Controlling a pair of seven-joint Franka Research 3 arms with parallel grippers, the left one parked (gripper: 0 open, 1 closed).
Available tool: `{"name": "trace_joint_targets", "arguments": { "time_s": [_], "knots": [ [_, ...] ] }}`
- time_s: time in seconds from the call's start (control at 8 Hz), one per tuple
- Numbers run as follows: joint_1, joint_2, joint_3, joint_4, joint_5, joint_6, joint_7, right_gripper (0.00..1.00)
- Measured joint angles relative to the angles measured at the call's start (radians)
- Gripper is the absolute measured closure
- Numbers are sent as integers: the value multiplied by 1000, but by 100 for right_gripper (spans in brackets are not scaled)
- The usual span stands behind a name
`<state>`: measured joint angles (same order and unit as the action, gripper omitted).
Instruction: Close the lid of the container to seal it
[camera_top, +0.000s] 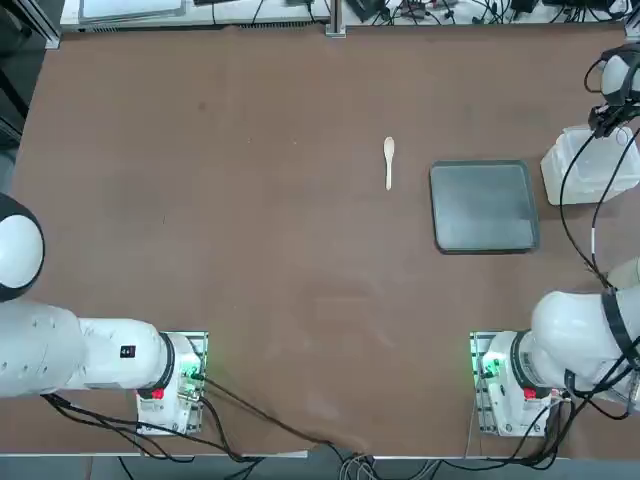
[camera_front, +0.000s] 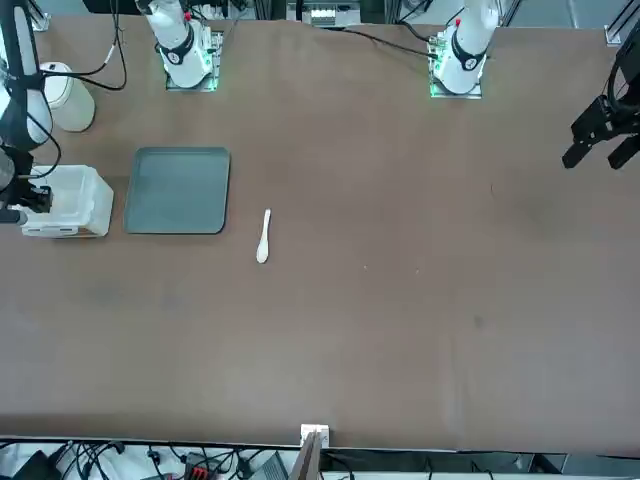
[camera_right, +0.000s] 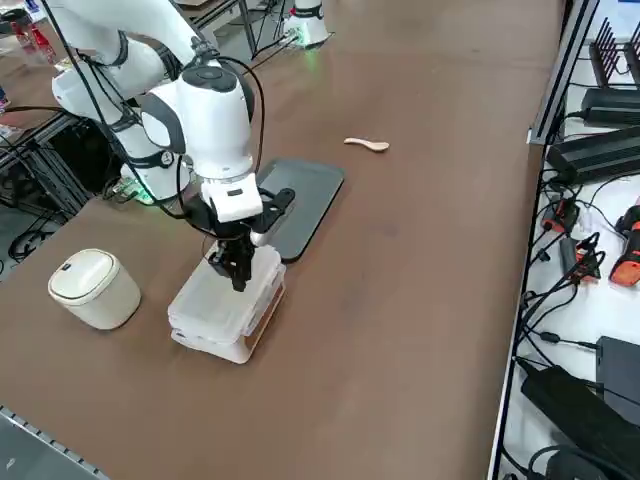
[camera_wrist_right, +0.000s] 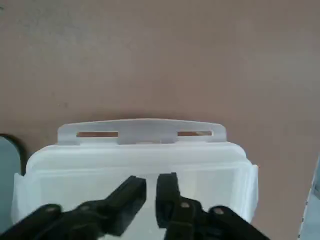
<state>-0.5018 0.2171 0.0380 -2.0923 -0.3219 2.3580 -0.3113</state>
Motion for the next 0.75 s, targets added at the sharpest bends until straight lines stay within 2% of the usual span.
{"name": "trace_joint_targets", "arguments": {
  "time_s": [0.12, 0.75],
  "knots": [
    [0, 3, 1, 0, 0, 0, 0, 55],
    [0, -3, 3, 9, 0, -11, -1, 47]
  ]
}}
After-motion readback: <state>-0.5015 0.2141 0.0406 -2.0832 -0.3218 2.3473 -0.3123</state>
